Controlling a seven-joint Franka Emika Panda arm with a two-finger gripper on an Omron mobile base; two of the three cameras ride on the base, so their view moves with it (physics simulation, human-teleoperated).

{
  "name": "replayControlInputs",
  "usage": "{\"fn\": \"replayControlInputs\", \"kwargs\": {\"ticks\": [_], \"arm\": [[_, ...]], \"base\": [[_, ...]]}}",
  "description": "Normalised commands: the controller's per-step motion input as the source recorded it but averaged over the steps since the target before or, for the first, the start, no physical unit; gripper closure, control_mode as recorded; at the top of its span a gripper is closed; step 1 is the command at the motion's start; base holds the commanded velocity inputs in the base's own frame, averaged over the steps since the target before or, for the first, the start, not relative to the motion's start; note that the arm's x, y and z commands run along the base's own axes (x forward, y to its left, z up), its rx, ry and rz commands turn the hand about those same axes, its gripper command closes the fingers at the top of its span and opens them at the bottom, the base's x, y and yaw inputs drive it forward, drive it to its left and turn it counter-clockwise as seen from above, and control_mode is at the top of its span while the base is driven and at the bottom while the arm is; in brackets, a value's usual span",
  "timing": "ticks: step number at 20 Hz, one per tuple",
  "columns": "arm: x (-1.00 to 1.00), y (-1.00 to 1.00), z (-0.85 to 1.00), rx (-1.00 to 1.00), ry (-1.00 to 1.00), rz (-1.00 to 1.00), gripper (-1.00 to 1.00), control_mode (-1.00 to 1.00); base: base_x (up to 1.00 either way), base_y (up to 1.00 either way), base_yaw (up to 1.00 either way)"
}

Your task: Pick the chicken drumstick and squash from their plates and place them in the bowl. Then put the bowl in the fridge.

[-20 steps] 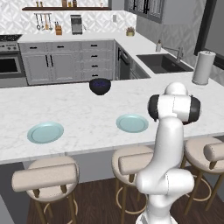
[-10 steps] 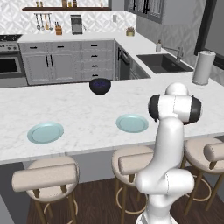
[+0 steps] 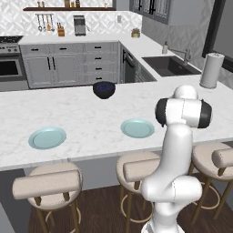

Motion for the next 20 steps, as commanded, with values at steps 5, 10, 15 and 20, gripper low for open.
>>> {"fn": "replayControlInputs", "kwargs": {"ticks": [5,10,15,20], "arm": [[-0.15,-0.07,0.43,0.04,0.0,0.21,1.0,-1.0],[-0.84,0.42,1.0,0.0,0.0,0.24,1.0,-1.0],[-0.81,0.95,0.85,-0.01,0.01,0.23,1.0,-1.0],[-0.84,0.97,0.75,-0.03,0.0,0.23,1.0,-1.0]], "base": [[0.0,0.0,0.0],[0.0,0.0,0.0],[0.0,0.0,0.0],[0.0,0.0,0.0]]}}
